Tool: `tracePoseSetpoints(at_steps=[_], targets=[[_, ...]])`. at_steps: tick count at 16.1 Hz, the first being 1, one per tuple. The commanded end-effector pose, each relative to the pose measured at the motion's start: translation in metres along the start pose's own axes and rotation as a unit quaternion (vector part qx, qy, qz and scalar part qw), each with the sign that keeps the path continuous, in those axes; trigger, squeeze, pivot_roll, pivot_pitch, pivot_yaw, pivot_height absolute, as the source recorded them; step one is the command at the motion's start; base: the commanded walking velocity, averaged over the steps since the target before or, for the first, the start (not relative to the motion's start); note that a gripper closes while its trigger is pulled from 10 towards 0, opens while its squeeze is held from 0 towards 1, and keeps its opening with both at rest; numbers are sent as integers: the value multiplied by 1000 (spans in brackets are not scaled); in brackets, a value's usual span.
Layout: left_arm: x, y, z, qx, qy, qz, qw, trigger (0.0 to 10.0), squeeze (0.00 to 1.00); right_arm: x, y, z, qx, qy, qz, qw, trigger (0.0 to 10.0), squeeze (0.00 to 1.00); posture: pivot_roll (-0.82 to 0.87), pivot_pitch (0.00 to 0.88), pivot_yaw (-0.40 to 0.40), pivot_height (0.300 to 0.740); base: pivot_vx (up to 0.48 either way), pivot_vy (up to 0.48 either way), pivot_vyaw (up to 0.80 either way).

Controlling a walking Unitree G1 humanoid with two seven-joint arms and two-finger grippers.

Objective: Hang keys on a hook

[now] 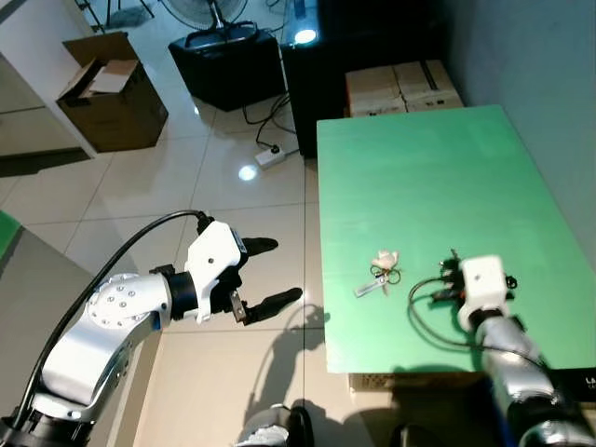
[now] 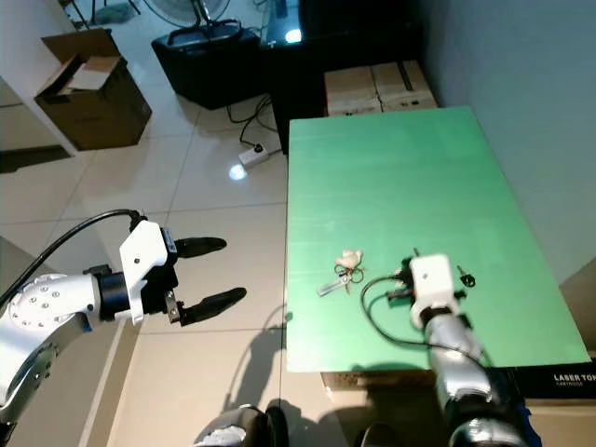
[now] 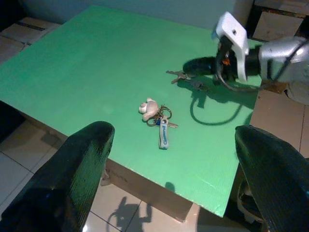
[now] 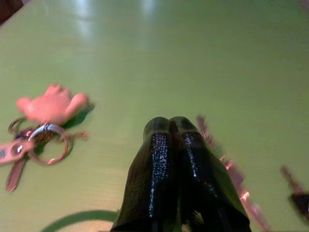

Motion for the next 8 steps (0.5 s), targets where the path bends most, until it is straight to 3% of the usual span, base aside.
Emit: tracePoseSetpoints(at_steps=[1,2,3,4,8], targets=[[-2,-1,-2,-8,4,2,1000,10000,0,-15,-4,-1,7,1,-5,1000,10000,118,109,126,193,740,0,0,0],[-2,0,-2,-8,5,2,1000,10000,0,-24,-9,-5,9,-6,-7,1000,10000,1000,108,126,191,740,0,0,0],[-2,0,-2,-8,5,2,1000,10000,0,-26,-11,-7,6,-11,-5,1000,10000,1000,108,126,191,740,0,0,0],[-2,0,-1,-7,5,1,1000,10000,0,-35,-18,-18,-20,-49,5,999,10000,1000,105,125,193,740,0,0,0],[2,1,-2,-5,-4,-11,1000,10000,0,-38,-28,-36,-74,-80,-16,994,10000,1000,95,121,196,740,0,0,0]])
Point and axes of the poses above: a point about 5 cm out from each wrist's last joint towards the gripper, its own y axis pointing out of the wrist towards the gripper, its own z axis along the axis of the wrist's last joint, x = y × z, the point moved 2 cm from there along y, pointing out of the wrist towards the gripper, and after that the axes turned 1 degree about -y, right-handed, at the moved point
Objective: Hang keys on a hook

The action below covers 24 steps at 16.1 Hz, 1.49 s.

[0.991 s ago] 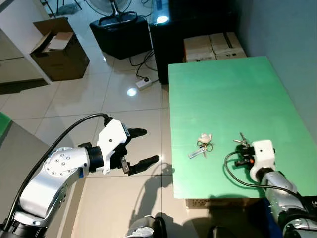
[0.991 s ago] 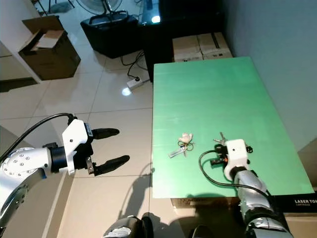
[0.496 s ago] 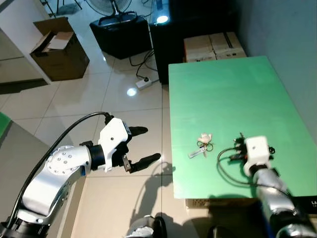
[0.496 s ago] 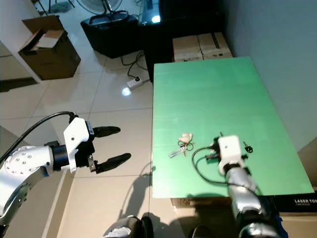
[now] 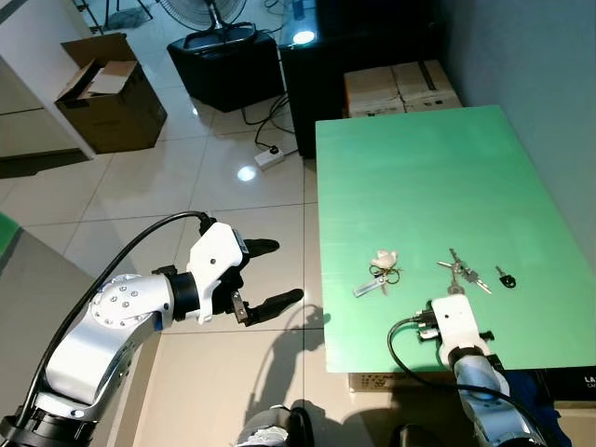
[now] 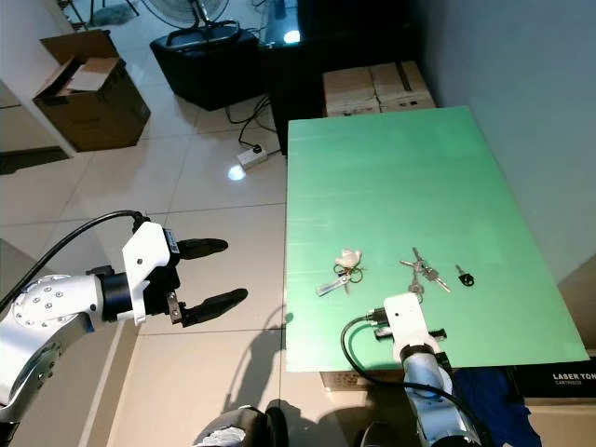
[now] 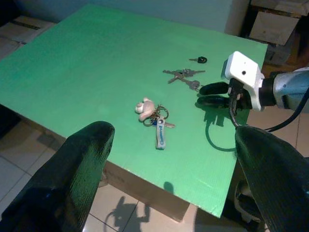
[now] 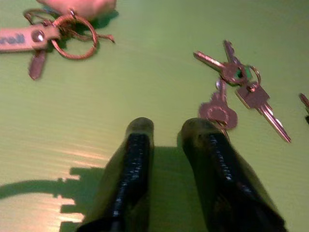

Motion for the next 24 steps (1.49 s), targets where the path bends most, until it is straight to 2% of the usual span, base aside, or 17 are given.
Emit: tracePoseSetpoints(at_steps=[1,2,3,4,6,10,11,12,14,17,19,24], targets=[[-1,-1,-1,-1,-4,0,1000,10000,0,-2,0,-1,-12,-47,-1,999,10000,1000,93,119,196,740,0,0,0],[-2,0,-1,1,-5,3,1000,10000,0,0,1,-2,-18,-67,-5,998,10000,1000,93,119,196,740,0,0,0],[-4,0,-1,2,-2,10,1000,10000,0,2,1,-3,-19,-68,-7,997,10000,1000,93,119,193,740,0,0,0],[-11,2,-2,8,18,42,999,10000,0,8,2,-3,-22,-81,-7,996,10000,1000,92,119,190,740,0,0,0],[-15,4,-2,12,31,59,998,10000,0,11,4,-1,-23,-88,-5,996,10000,1000,89,122,188,740,0,0,0],[-9,5,-5,10,25,47,999,10000,0,17,7,2,-14,-119,8,993,10000,1000,84,132,173,740,0,0,0],[-6,5,-6,12,19,39,999,10000,0,18,7,1,-19,-117,12,993,10000,871,83,132,169,740,0,0,0],[-1,4,-5,14,8,25,1000,10000,0,21,7,-1,-23,-115,14,993,10000,0,83,133,166,740,0,0,0],[4,6,-7,14,1,13,1000,10000,0,23,8,-3,-31,-110,22,993,10000,0,78,130,159,740,0,0,0],[-1,14,-10,16,12,32,999,10000,0,22,9,-3,-32,-115,52,992,10000,0,68,127,156,740,0,0,0],[-2,15,-13,8,25,39,999,10000,0,25,9,-6,-39,-125,53,990,10000,0,66,124,154,740,0,0,0],[-1,14,-15,8,23,38,999,10000,0,33,11,-3,-31,-132,41,990,10000,0,62,116,149,740,0,0,0]])
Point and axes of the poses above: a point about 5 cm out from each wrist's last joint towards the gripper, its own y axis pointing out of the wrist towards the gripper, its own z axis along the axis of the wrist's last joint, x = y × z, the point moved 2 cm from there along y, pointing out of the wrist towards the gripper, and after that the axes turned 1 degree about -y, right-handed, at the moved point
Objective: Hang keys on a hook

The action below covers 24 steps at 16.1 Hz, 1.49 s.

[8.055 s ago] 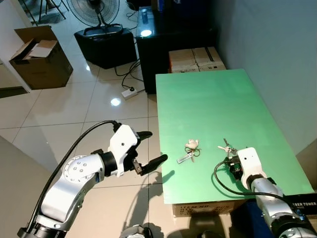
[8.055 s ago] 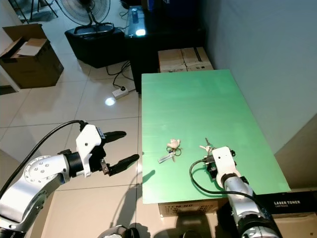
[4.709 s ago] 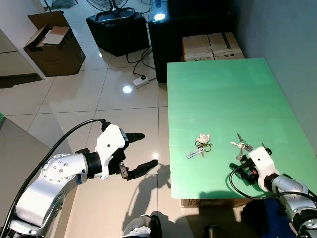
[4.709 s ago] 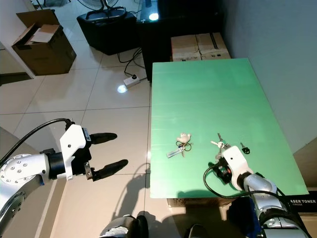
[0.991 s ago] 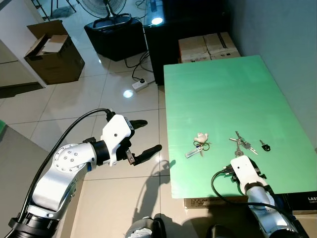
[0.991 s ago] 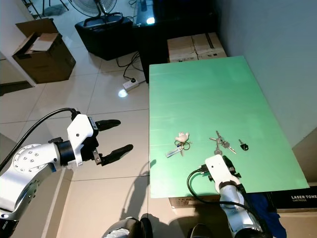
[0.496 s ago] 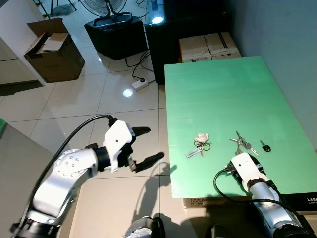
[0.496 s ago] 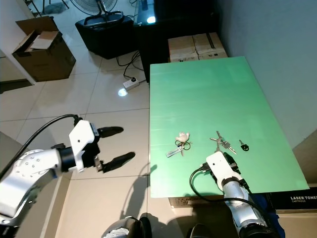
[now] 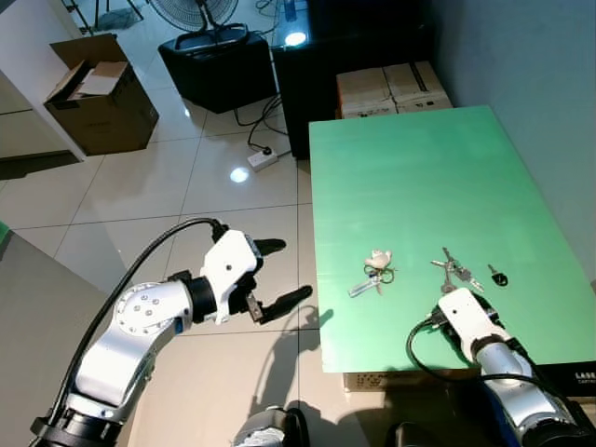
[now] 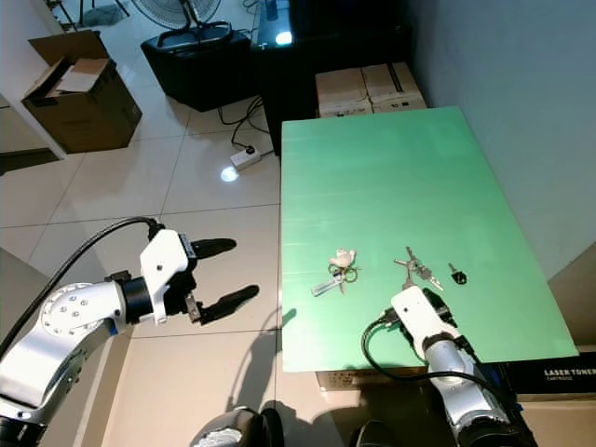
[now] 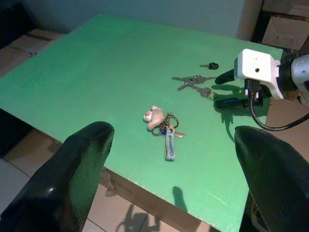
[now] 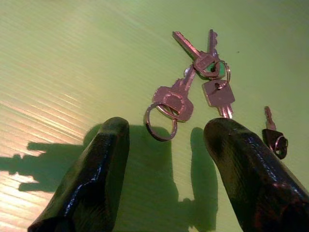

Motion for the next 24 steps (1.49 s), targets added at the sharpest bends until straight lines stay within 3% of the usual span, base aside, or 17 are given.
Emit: tracePoseSetpoints(at_steps=[1,7,8,9,10,24], targets=[[-2,-2,-3,-9,7,5,1000,10000,0,1,1,1,2,0,0,1000,10000,0,61,114,150,740,0,0,0],[0,0,0,-4,9,6,1000,10000,0,-1,5,5,13,4,18,1000,10000,0,67,111,148,740,0,0,0],[0,0,0,-3,10,6,1000,10000,0,-2,6,6,15,3,23,1000,3608,0,67,112,148,740,0,0,0],[0,0,0,-3,10,6,1000,10000,0,-2,6,6,15,1,25,1000,3608,0,67,112,148,740,0,0,0],[0,0,0,-2,10,6,1000,10000,0,-2,6,6,15,0,27,1000,0,0,67,114,146,740,0,0,0],[1,-1,2,1,3,2,1000,10000,0,3,7,0,2,2,24,1000,0,0,73,121,149,740,0,0,0]])
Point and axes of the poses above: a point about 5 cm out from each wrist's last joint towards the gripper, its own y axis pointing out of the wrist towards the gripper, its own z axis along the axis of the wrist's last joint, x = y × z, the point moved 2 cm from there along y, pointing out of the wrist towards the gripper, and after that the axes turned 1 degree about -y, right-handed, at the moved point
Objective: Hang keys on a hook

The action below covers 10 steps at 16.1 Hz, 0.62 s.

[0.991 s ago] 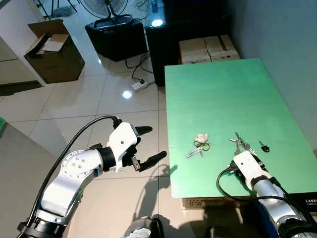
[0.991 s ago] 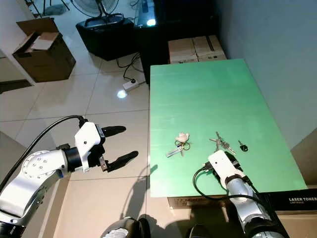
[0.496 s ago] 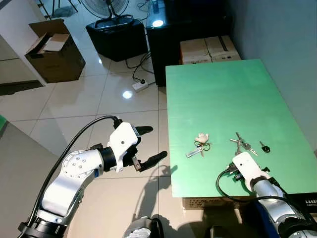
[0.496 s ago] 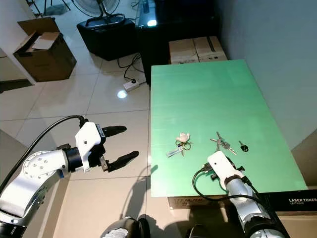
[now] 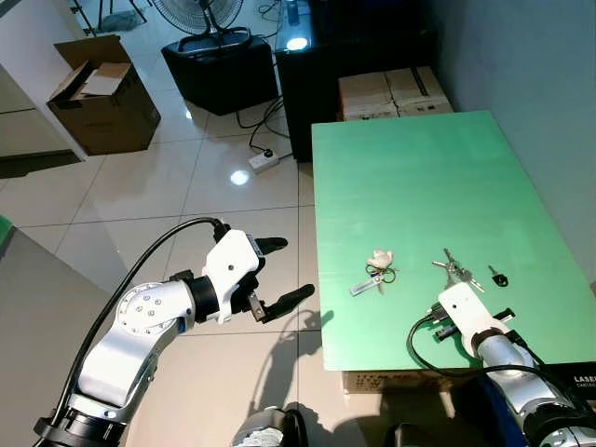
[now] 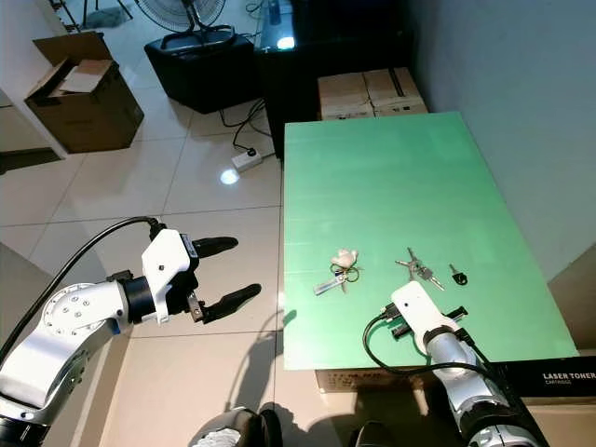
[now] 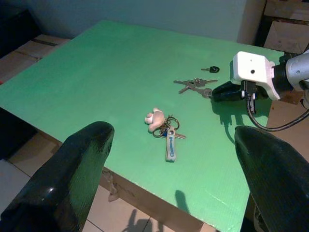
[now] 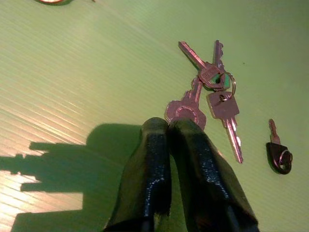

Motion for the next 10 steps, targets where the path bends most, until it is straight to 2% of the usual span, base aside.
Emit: tracePoseSetpoints(at_steps=[1,6,8,10], targets=[[0,-3,2,-2,3,0,1000,10000,0,-1,0,0,1,7,0,1000,0,0,73,121,149,740,0,0,0],[-3,-4,2,0,1,3,1000,10000,0,1,1,4,13,6,-9,1000,0,0,72,121,151,740,0,0,0],[-5,-5,3,0,1,6,1000,10000,0,7,1,17,47,9,-36,998,0,0,69,123,150,740,0,0,0],[-5,-5,2,-1,1,8,1000,10000,0,5,-1,23,67,13,-46,997,314,0,66,126,150,740,0,0,0]])
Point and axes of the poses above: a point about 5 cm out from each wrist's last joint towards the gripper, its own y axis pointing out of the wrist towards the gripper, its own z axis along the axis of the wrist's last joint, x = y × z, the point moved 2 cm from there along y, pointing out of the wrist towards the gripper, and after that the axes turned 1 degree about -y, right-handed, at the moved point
